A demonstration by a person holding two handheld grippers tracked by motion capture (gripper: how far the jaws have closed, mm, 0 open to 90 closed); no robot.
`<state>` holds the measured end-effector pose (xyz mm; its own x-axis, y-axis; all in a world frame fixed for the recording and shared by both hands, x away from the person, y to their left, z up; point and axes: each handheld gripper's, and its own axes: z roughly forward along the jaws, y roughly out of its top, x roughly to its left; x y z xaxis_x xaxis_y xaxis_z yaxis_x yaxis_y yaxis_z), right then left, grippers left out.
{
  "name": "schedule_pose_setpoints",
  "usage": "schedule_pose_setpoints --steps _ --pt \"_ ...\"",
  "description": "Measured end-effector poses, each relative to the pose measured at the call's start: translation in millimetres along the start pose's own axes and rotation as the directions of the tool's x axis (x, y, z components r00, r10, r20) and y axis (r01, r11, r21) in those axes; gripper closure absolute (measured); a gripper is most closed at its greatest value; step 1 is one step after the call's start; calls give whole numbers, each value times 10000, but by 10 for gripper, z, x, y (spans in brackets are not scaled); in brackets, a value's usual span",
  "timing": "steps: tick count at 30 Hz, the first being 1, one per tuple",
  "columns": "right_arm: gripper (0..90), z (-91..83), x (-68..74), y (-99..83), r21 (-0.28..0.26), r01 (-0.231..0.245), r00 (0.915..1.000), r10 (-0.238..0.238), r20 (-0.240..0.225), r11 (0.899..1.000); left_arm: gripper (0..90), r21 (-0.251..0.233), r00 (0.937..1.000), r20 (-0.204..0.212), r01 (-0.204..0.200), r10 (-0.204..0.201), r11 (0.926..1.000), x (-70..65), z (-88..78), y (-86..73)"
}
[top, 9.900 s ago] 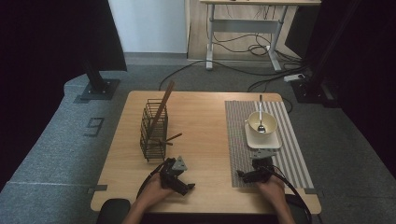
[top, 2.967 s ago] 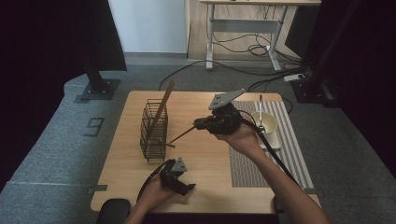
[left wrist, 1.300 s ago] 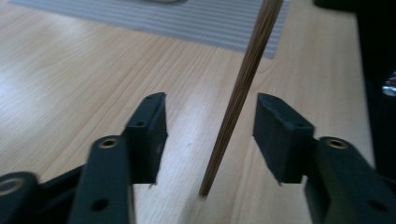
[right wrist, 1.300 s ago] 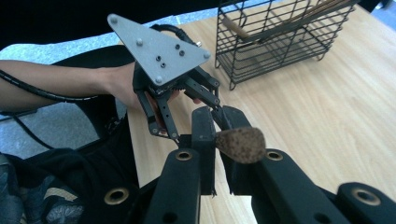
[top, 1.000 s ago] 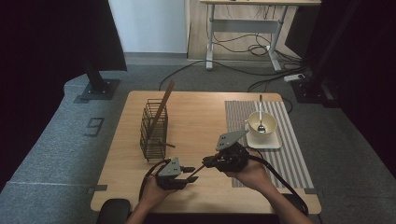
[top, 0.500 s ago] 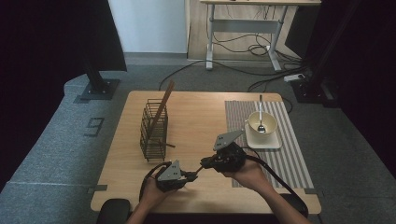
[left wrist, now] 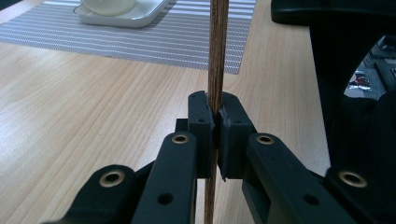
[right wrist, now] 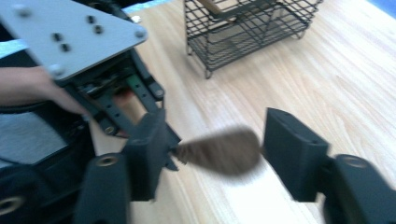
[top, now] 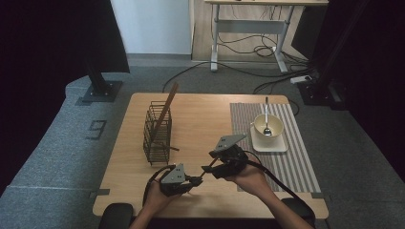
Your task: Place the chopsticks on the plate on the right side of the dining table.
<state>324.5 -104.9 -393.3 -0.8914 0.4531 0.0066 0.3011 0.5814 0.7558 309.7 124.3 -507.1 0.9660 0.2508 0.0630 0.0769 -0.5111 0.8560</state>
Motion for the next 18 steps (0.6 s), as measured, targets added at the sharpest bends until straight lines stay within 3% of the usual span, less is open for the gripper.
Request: schedule_pose_setpoints --steps 3,8,13,18 --pt "318 101 48 -15 -143 -16 9995 21 322 9999 848 76 10000 7 9 -9 10000 -5 11 1" --pt "309 222 59 -36 -151 61 9953 -46 964 9999 848 34 9999 -20 125 -124 9999 7 -5 -18" --pt "285 187 -17 -54 -21 67 9880 -63 1542 10000 848 -254 9993 56 375 -374 9990 54 -47 -42" --pt "272 113 -77 -87 -84 15 9796 3 2010 10000 848 -198 9991 -56 431 -432 9989 85 -81 -64"
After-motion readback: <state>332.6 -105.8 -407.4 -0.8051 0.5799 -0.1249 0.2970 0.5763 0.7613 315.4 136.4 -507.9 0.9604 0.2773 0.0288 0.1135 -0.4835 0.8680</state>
